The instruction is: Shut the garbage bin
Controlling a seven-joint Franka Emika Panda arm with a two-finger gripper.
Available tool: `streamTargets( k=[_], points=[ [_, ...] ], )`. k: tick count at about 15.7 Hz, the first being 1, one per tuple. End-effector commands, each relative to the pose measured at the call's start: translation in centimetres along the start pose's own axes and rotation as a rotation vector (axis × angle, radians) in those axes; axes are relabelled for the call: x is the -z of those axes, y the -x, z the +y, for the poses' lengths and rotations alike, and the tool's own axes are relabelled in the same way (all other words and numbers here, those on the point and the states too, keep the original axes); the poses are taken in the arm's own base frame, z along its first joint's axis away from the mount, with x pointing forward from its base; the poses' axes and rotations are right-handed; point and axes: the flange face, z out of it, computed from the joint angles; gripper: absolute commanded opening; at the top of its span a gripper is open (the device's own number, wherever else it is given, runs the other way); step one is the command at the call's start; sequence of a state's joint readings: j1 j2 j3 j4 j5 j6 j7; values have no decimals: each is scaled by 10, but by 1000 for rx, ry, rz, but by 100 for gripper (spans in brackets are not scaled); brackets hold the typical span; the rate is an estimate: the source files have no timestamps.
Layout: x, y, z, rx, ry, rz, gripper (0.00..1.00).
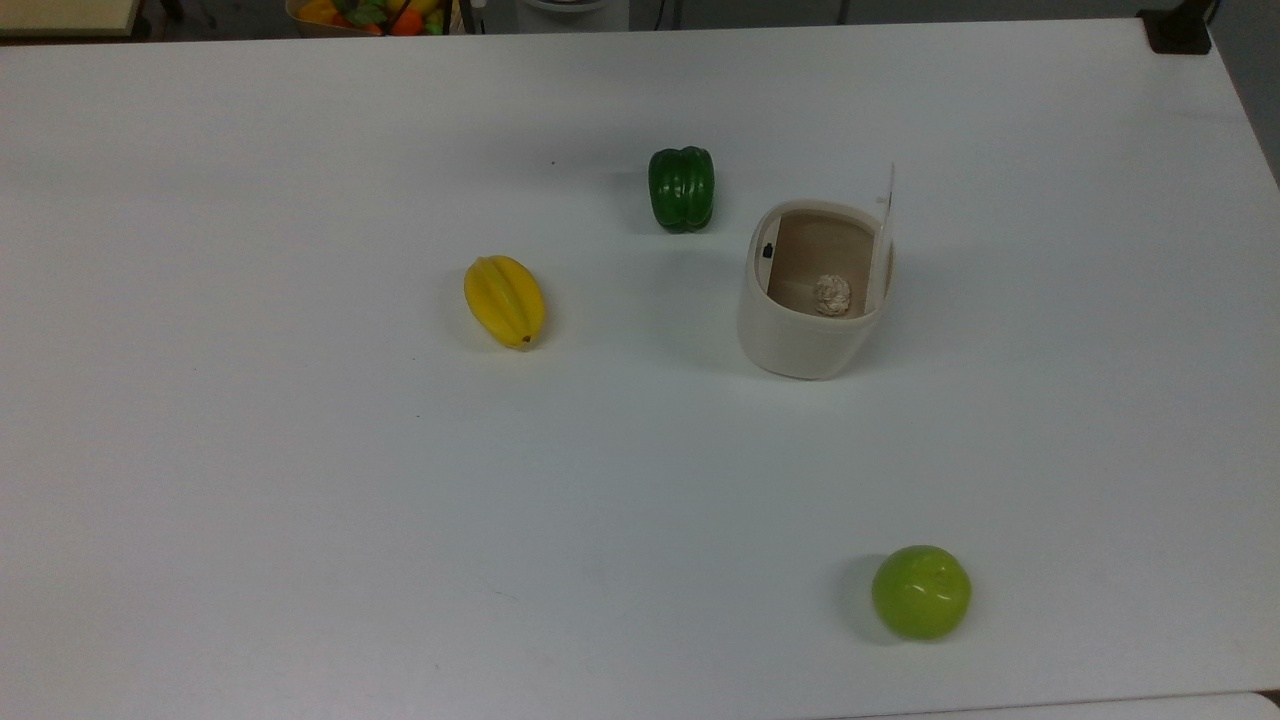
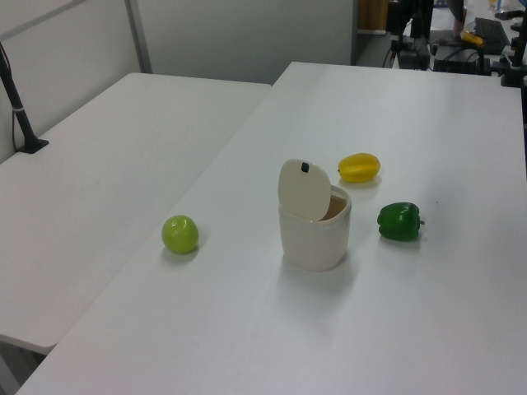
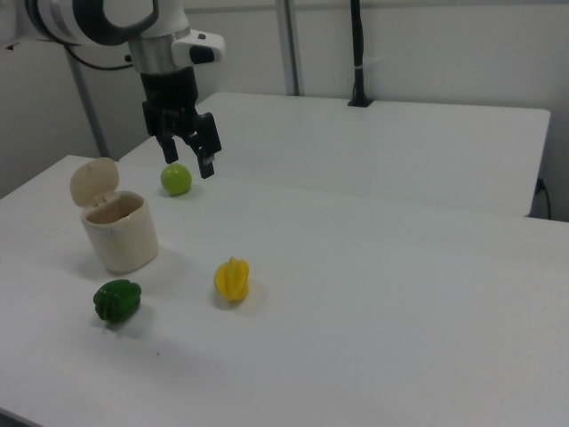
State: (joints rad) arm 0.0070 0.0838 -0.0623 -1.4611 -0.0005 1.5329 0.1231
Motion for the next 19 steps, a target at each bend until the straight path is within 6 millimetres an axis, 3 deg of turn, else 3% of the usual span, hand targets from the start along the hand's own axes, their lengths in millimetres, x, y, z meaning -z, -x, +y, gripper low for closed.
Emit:
streamTargets(
  k=[1, 5, 11, 15, 19],
  points=[
    [-1, 2, -4, 38, -35, 11, 100],
    [0, 3, -3, 127, -46, 6, 100],
    [-3, 4, -8, 190, -46, -3, 42],
    [-5, 4, -8, 208, -45, -4, 20],
    [-9, 2, -9, 314, -56, -9, 9]
  ],
)
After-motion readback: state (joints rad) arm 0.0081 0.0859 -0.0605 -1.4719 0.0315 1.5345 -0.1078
